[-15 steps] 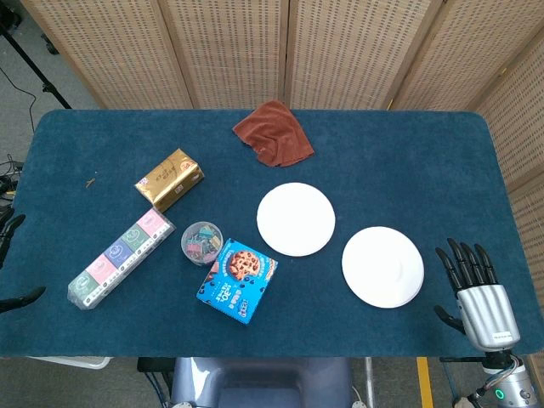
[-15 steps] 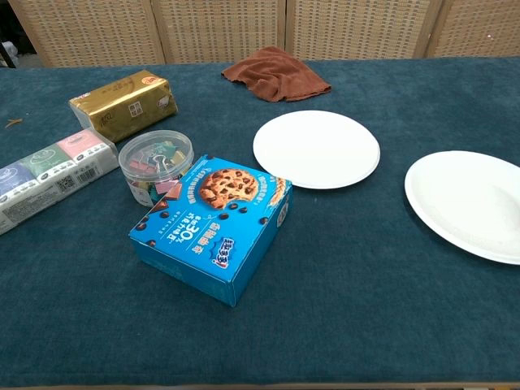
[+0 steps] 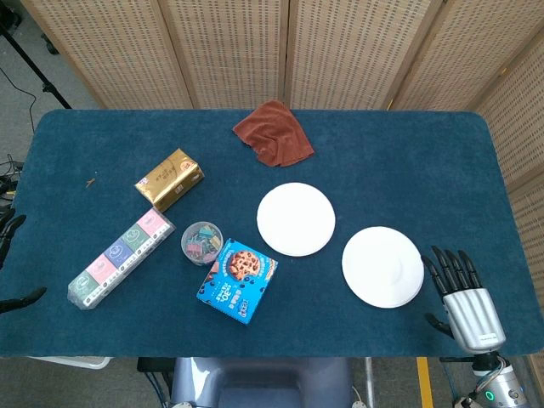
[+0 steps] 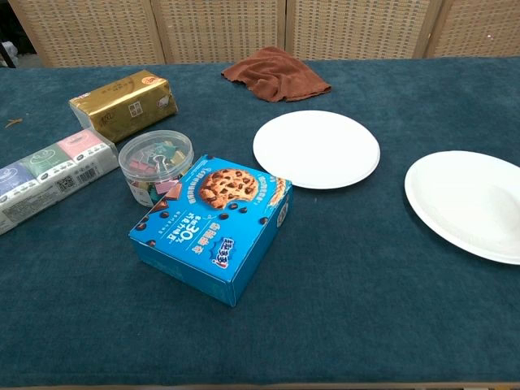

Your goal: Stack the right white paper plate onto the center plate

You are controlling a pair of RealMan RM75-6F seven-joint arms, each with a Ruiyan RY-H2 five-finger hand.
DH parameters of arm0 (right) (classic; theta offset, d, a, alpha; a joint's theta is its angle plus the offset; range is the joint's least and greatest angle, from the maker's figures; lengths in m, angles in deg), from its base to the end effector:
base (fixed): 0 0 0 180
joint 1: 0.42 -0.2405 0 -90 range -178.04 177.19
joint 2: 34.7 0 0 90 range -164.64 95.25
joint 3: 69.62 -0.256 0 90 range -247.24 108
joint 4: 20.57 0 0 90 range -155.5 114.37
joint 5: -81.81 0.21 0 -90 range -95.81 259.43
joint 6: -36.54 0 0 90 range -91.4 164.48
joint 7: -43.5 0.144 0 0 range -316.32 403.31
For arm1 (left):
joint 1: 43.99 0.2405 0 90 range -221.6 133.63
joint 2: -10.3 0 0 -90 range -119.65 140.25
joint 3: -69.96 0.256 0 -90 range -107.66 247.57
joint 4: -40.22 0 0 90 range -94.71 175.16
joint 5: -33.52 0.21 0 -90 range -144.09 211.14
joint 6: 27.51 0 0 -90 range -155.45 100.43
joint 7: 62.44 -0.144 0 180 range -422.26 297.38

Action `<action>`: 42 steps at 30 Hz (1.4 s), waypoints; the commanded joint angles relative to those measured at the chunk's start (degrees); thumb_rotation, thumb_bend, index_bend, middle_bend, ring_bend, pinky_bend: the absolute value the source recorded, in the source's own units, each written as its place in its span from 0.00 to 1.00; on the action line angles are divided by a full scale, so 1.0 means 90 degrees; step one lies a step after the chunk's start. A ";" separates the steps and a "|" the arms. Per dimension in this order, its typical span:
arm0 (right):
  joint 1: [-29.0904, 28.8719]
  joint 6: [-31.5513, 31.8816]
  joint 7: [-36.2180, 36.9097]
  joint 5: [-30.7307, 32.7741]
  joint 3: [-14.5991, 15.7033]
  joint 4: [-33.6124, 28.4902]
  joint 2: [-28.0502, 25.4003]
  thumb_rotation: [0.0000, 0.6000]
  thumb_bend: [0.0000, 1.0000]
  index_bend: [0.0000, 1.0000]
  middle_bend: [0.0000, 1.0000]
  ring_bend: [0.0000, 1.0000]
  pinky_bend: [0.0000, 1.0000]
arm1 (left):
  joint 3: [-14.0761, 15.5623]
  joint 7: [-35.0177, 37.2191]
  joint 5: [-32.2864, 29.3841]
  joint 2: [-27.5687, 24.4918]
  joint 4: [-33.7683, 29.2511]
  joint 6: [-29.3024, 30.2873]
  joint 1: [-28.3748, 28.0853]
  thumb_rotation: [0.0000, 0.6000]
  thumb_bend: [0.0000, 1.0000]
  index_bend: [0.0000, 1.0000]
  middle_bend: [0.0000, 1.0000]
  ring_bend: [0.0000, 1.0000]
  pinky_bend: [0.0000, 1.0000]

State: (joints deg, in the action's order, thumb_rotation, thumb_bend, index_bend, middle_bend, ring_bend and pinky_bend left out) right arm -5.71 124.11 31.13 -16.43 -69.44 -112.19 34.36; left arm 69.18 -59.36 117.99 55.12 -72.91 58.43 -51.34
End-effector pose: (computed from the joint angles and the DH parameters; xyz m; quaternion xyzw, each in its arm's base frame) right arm -0.2770 -0.1680 0.1208 0.6790 -0.2900 0.3901 0.5502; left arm -0.2536 0.1797 0.2246 -0.5852 -0.4093 -0.4137 0.5647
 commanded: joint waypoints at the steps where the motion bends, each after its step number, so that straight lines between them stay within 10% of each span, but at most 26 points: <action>1: -0.0133 -0.0359 0.0071 -0.0188 0.0235 0.0213 0.0162 1.00 0.00 0.00 0.00 0.00 0.00 | -0.0007 0.0027 -0.0029 -0.0004 0.0001 -0.0038 0.0007 1.00 0.07 0.00 0.00 0.00 0.00; 42: -0.1118 -0.1278 0.0361 -0.0010 -0.0006 0.3298 0.2433 1.00 0.01 0.14 0.00 0.00 0.00 | -0.0262 0.0359 -0.0452 -0.0065 0.0074 -0.0409 -0.0007 1.00 0.07 0.00 0.00 0.00 0.00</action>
State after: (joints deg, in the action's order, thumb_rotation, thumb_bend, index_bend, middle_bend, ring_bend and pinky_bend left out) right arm -15.71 112.41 34.22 -16.47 -69.53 -82.80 56.02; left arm 66.86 -56.15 114.02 54.54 -72.28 54.75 -51.42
